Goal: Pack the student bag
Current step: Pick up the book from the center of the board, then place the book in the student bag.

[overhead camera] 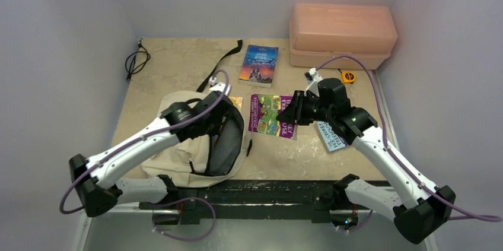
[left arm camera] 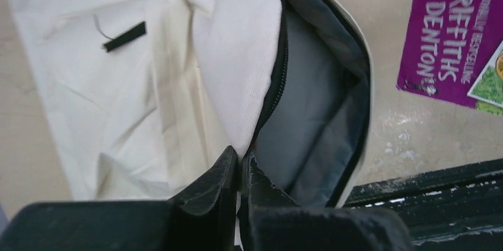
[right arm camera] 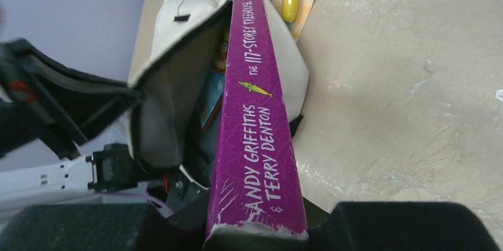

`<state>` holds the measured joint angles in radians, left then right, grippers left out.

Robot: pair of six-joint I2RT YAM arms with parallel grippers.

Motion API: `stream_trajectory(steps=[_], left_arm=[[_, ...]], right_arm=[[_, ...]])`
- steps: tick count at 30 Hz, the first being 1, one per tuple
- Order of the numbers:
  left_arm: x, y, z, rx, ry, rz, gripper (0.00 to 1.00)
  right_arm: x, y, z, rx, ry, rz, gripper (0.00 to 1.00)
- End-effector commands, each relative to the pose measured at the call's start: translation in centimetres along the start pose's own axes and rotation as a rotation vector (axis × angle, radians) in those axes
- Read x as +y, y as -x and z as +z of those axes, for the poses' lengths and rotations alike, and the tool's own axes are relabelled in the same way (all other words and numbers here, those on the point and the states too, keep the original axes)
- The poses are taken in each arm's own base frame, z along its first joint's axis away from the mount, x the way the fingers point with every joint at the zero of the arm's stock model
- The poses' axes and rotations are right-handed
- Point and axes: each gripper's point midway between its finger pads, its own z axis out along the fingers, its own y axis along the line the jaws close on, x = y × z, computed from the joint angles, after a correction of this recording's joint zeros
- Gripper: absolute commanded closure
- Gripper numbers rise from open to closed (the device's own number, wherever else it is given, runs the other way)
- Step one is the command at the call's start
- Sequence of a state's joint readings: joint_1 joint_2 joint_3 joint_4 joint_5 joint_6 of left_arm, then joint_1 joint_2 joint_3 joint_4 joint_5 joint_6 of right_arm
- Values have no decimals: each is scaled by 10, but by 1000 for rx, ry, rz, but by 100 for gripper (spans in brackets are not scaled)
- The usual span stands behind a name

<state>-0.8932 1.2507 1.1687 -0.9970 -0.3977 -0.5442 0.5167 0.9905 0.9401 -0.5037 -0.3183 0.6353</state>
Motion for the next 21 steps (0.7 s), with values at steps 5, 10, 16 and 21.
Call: stream_trajectory(steps=[5, 10, 16, 21], left_arm=[[63, 53, -65, -318, 151, -33, 100], [53, 63, -72, -346, 90, -19, 100], [32, 64, -78, -335, -45, 1, 100], [23, 60, -91, -341, -138, 5, 100]], right_arm=[[88, -26, -35, 215, 490, -57, 100], [104, -66, -17, 383, 585, 41, 100], [123, -43, 44, 278, 538, 253, 100], [116, -29, 99, 227, 507, 416, 100]])
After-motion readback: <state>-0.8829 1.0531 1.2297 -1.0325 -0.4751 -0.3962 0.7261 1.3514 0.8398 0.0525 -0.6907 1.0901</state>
